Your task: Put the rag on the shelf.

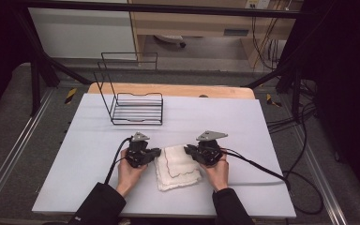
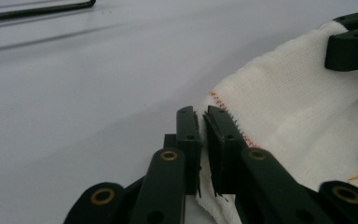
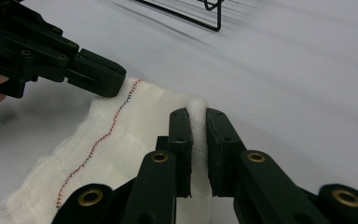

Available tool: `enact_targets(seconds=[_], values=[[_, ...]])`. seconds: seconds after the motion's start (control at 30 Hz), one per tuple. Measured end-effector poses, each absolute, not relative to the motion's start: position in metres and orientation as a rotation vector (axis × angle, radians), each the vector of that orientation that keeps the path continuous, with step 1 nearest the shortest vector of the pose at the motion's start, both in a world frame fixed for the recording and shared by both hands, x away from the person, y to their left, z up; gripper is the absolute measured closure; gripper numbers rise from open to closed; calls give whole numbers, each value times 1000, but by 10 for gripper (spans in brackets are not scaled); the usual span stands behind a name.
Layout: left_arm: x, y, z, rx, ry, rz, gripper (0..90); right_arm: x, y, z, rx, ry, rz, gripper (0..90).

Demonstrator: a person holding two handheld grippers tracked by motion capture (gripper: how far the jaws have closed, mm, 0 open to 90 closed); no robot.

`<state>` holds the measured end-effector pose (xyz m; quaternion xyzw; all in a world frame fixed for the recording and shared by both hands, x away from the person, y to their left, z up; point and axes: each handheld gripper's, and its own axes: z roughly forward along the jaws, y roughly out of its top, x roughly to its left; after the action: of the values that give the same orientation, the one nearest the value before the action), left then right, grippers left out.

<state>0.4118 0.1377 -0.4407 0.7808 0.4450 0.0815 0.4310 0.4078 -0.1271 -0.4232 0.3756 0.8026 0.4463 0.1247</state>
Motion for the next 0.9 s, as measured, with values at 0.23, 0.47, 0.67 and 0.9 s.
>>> enact_targets(seconds=[0.23, 0.47, 0.67, 0.9], values=[[404, 140, -426, 1894, 1051, 228, 840, 401, -133, -411, 1083, 2290, 1361, 817], [396, 140, -411, 1859, 994, 271, 841, 395, -139, -400, 1065, 2253, 1400, 817], [391, 140, -397, 1834, 958, 305, 841, 389, -142, -390, 1051, 2216, 1427, 817], [386, 142, -384, 1802, 922, 328, 842, 385, -142, -378, 1016, 2174, 1454, 818]])
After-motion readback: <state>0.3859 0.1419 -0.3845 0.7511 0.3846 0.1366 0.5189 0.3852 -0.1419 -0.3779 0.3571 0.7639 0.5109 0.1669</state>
